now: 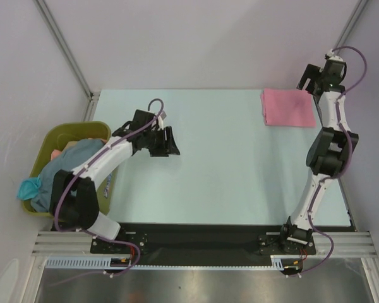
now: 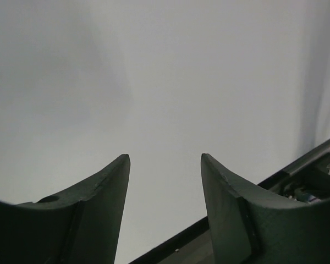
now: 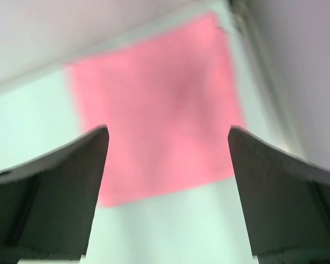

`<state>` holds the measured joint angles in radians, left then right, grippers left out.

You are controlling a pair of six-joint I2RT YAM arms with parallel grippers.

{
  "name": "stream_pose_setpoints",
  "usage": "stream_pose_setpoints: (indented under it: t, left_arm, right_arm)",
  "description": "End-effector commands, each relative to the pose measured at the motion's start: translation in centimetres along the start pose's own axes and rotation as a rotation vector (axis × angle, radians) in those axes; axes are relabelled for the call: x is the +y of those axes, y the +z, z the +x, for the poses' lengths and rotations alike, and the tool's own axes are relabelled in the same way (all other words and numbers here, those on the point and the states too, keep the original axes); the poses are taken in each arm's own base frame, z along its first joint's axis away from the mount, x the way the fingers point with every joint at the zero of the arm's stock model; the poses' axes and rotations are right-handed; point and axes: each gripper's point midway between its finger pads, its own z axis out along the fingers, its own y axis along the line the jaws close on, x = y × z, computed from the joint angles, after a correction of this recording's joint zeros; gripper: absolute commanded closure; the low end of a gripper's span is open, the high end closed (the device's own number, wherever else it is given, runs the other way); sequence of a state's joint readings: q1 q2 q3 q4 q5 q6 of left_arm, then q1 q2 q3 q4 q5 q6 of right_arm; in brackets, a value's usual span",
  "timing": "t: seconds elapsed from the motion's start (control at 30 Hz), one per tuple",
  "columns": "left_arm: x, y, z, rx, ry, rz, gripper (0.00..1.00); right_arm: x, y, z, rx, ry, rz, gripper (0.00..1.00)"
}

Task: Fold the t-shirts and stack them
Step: Neatly place the folded tshirt to the corner

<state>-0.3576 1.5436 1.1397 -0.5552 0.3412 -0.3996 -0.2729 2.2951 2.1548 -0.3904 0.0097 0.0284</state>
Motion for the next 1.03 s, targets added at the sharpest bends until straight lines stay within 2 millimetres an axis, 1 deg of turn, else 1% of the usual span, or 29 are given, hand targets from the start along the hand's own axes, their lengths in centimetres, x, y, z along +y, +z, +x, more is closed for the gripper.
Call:
stream_pose_setpoints:
  t: [0.0,0.03,0.07,0.1,0.13,0.17,0.2,0.23,0.27,0.3,0.33,0.37,0.4,0.43,0.47,0.5,0.57,0.6,0.63,0.67,0.7,0.73,0.77,0.83,0.87,0.9,0.93,0.97,1.0]
  left_arm:
    - [-3.7,-2.8,-1.7,-0.123,-0.044,0.146,0.39]
    - [-4.7,-4.3,-1.9,-0.165,-0.033,0.183,0.38]
    - [-4.4,-4.4,-1.0,-0.165,-0.045,0.188,0.37]
    - [-4.9,-5.0,-1.0,-0.196,-0.054,0.214,0.35]
    - [-5.0,-5.5,-0.7,-0.211,-0.063,0.225,0.34]
    - [-5.0,-6.3,0.3,-0.232,-0.069,0.242,0.31]
    - [-4.9,-6.5,0.9,-0.237,-0.097,0.248,0.30]
    - [-4.8,-6.7,1.5,-0.244,-0.109,0.259,0.30]
    - [-4.2,-6.9,3.1,-0.252,-0.125,0.263,0.28]
    - [-4.3,-7.1,3.4,-0.274,-0.149,0.282,0.26]
    - [-4.2,-7.3,4.1,-0.287,-0.156,0.293,0.25]
    - [-3.0,-6.5,5.7,-0.279,-0.185,0.276,0.18]
    - [-3.6,-7.9,5.6,-0.343,-0.188,0.319,0.12]
    - [-3.4,-8.1,6.1,-0.365,-0.196,0.326,0.09]
    - [-2.3,-7.5,7.4,-0.368,-0.218,0.310,0.03]
    - [-2.5,-9.2,7.1,-0.461,-0.226,0.335,0.00]
    - [-1.4,-9.4,8.1,-0.515,-0.243,0.337,0.00]
    - [-1.2,-9.8,8.3,-0.542,-0.266,0.341,0.00]
    - [-1.7,-11.2,8.5,-0.601,-0.249,0.392,0.00]
    - [-1.2,-10.6,9.4,-0.592,-0.263,0.398,0.00]
    - [-1.5,-10.6,10.1,-0.576,-0.286,0.439,0.00]
    - [-2.1,-11.5,10.4,-0.600,-0.284,0.496,0.00]
    - [-1.8,-10.4,11.5,-0.558,-0.339,0.521,0.00]
    - [-2.1,-10.1,12.5,-0.529,-0.371,0.578,0.00]
    - [-2.2,-10.6,12.8,-0.564,-0.366,0.628,0.00]
    - [-2.2,-10.6,12.9,-0.556,-0.394,0.636,0.00]
    - [-2.8,-10.7,13.5,-0.514,-0.365,0.655,0.00]
    - [-3.9,-11.5,13.1,-0.522,-0.330,0.713,0.00]
    - [-4.8,-12.3,13.2,-0.517,-0.311,0.772,0.00]
  right_arm:
    - [6.9,-8.6,-3.1,0.003,0.299,-0.272,0.06]
    - [8.4,-10.0,-2.6,0.027,0.320,-0.326,0.01]
    - [9.6,-11.1,-1.2,0.081,0.368,-0.361,0.00]
    - [10.7,-13.2,0.7,0.134,0.385,-0.411,0.00]
    - [12.1,-14.5,2.4,0.176,0.390,-0.452,0.00]
    - [12.8,-15.6,3.9,0.215,0.401,-0.466,0.00]
    - [13.6,-18.9,3.3,0.194,0.412,-0.510,0.00]
    - [13.7,-19.4,8.5,0.303,0.440,-0.502,0.00]
    - [14.4,-21.2,9.6,0.319,0.448,-0.524,0.00]
    - [14.9,-24.1,10.1,0.318,0.485,-0.563,0.00]
    - [14.8,-25.3,14.6,0.402,0.514,-0.561,0.00]
    - [15.1,-26.6,16.5,0.425,0.526,-0.581,0.00]
    - [15.5,-28.1,18.0,0.457,0.547,-0.612,0.00]
    - [15.9,-30.7,17.8,0.424,0.561,-0.666,0.00]
    - [16.4,-31.9,22.2,0.517,0.571,-0.673,0.00]
    - [16.6,-33.1,23.5,0.537,0.566,-0.682,0.00]
    - [16.2,-35.2,27.4,0.608,0.579,-0.656,0.00]
    - [17.0,-36.6,29.5,0.655,0.540,-0.671,0.00]
    - [16.9,-37.2,30.6,0.673,0.545,-0.660,0.00]
    - [16.9,-38.3,30.7,0.656,0.559,-0.678,0.00]
    - [16.7,-39.0,33.0,0.699,0.564,-0.673,0.00]
    - [16.5,-39.5,33.5,0.692,0.578,-0.679,0.00]
    - [16.5,-40.6,33.1,0.662,0.614,-0.722,0.00]
    - [16.1,-41.3,35.3,0.680,0.658,-0.740,0.00]
    - [16.1,-41.7,35.6,0.681,0.683,-0.767,0.00]
    - [16.5,-42.9,35.0,0.662,0.728,-0.838,0.00]
    - [16.3,-42.8,36.7,0.700,0.760,-0.832,0.01]
    - [16.5,-43.6,36.6,0.705,0.770,-0.889,0.00]
    - [16.8,-44.5,35.6,0.662,0.791,-0.963,0.01]
